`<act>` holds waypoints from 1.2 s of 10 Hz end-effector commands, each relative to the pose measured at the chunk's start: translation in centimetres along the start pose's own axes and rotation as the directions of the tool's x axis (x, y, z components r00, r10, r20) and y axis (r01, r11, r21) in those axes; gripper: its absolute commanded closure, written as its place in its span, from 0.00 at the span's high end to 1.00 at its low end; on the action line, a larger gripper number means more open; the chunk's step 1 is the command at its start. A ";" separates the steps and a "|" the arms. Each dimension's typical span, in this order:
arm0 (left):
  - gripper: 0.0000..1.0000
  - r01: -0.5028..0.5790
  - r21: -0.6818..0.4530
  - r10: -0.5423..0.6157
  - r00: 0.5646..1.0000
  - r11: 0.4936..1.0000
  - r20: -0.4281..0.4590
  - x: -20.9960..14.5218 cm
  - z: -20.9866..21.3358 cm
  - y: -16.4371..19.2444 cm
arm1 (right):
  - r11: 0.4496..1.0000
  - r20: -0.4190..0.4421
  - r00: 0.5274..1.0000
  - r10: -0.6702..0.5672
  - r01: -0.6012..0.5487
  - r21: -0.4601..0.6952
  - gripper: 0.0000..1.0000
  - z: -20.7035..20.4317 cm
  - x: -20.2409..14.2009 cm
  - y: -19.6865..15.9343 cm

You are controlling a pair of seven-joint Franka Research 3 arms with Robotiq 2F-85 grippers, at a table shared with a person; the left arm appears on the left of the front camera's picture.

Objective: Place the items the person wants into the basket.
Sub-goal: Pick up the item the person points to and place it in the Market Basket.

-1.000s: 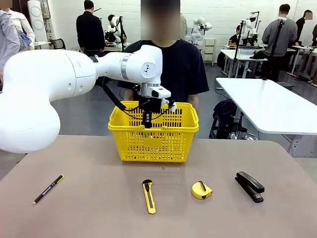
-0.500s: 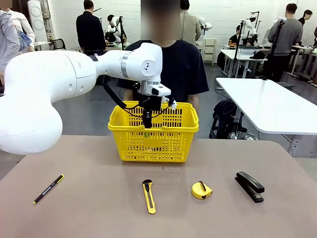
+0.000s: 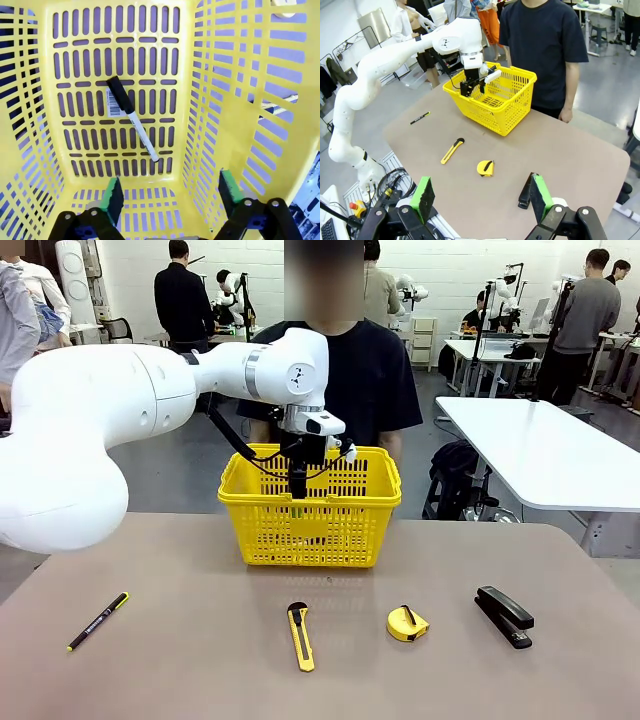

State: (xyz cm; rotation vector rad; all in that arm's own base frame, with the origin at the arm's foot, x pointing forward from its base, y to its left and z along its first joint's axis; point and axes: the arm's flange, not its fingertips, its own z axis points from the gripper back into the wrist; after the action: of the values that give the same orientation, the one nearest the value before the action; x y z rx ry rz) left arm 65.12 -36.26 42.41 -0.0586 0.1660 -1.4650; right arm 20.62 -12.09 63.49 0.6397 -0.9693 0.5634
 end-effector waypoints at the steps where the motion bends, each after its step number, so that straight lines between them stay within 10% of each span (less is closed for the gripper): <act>1: 1.00 0.010 0.008 -0.009 1.000 1.000 -0.029 0.9 1.4 1.3 | 1.000 0.012 1.000 0.007 -0.007 0.017 1.00 -0.3 0.0 -0.2; 7: 1.00 -0.160 0.111 0.147 0.982 0.981 0.117 -10.1 13.0 -12.9 | 1.000 0.012 1.000 0.007 -0.007 0.017 1.00 -0.3 0.0 -0.2; 12: 1.00 -0.338 0.053 0.327 0.933 0.940 0.149 -21.0 12.2 -22.7 | 1.000 0.012 1.000 0.007 -0.007 0.017 1.00 -0.3 0.0 -0.2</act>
State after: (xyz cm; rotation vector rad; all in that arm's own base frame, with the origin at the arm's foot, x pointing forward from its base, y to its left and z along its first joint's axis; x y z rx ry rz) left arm 48.04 -20.97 62.97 -0.0704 0.0375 -1.1428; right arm 20.68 -12.10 63.45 0.6399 -0.9677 0.5627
